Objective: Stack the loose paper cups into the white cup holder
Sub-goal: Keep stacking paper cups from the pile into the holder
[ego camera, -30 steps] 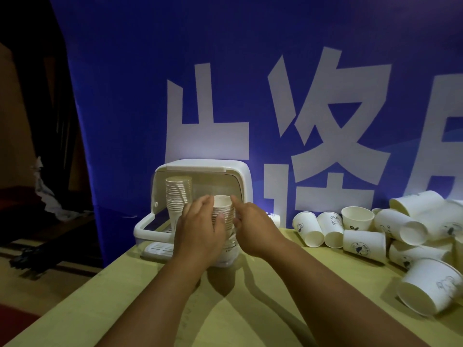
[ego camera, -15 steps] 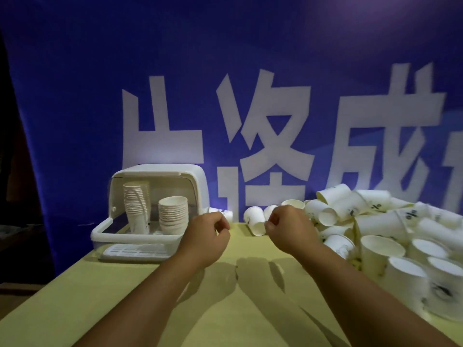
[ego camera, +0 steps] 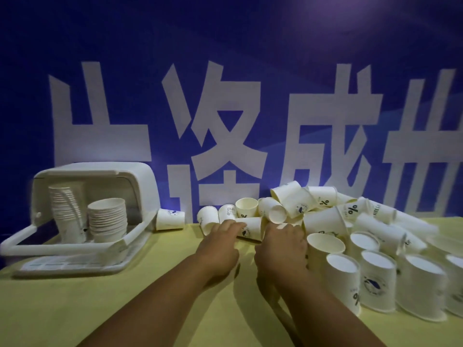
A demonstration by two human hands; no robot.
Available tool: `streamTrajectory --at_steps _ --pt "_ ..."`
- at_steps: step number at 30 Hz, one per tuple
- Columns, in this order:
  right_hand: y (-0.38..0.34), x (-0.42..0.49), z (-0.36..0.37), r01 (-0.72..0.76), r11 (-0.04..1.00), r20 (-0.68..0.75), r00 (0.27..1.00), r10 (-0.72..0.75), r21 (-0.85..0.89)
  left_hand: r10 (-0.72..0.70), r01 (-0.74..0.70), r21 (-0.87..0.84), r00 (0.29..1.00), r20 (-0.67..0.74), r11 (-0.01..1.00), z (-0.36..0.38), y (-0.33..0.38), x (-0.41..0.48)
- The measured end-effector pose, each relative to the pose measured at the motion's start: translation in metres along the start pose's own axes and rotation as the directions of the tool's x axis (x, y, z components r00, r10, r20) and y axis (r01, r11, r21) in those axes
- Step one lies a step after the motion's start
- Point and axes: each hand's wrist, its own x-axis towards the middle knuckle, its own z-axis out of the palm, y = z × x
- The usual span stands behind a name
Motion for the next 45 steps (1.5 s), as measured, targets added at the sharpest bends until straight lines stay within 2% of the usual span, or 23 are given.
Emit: streamTrajectory --at_steps 4,9,14,17,21,26,29,32,34,36,39,42,45 --pt "0.006 0.003 -0.006 -0.041 0.987 0.023 0.999 0.038 0.154 0.122 -0.117 0.264 0.992 -0.002 0.957 0.006 0.013 0.024" --pt "0.010 0.007 -0.008 -0.027 0.972 -0.068 0.997 0.044 0.235 0.160 -0.165 0.427 0.986 0.047 0.889 0.013 0.014 0.038" --pt "0.004 0.008 -0.007 0.012 0.967 -0.124 0.992 0.020 0.254 0.141 -0.113 0.538 0.990 -0.011 0.835 0.007 0.002 0.038" --pt "0.003 0.005 -0.010 0.063 0.950 -0.142 0.990 -0.020 0.307 0.118 -0.066 0.494 0.990 -0.075 0.867 -0.002 -0.009 0.023" --pt "0.000 0.000 -0.016 0.132 0.881 -0.145 0.987 -0.073 0.454 0.009 0.046 0.310 0.985 -0.173 0.950 -0.025 -0.025 -0.006" --pt "-0.021 -0.011 -0.019 0.208 0.787 -0.190 0.975 -0.117 0.581 -0.036 0.104 0.183 0.940 -0.340 0.978 -0.077 -0.049 -0.050" --pt "-0.046 -0.017 -0.025 0.268 0.758 -0.206 0.962 -0.178 0.595 0.020 0.081 0.173 0.859 -0.512 0.982 -0.107 -0.071 -0.075" --pt "-0.075 -0.021 -0.029 0.307 0.737 -0.234 0.951 -0.205 0.602 0.102 0.042 0.185 0.707 -0.700 0.982 -0.127 -0.097 -0.092" --pt "-0.095 -0.021 -0.031 0.326 0.698 -0.262 0.944 -0.202 0.637 0.080 0.045 0.137 0.620 -0.781 0.990 -0.135 -0.114 -0.103" --pt "-0.116 -0.018 -0.032 0.305 0.615 -0.271 0.951 -0.150 0.727 0.001 0.073 0.049 0.550 -0.835 0.996 -0.140 -0.131 -0.112" --pt "-0.146 -0.008 -0.036 0.292 0.523 -0.300 0.951 -0.071 0.801 -0.085 0.103 -0.034 0.535 -0.840 0.994 -0.146 -0.148 -0.116" --pt "-0.175 0.001 -0.040 0.303 0.417 -0.306 0.950 -0.060 0.857 -0.108 0.143 -0.038 0.520 -0.847 0.989 -0.153 -0.159 -0.116" --pt "-0.204 0.009 -0.041 0.329 0.360 -0.331 0.942 -0.058 0.873 -0.131 0.185 -0.037 0.530 -0.838 0.982 -0.154 -0.171 -0.116"
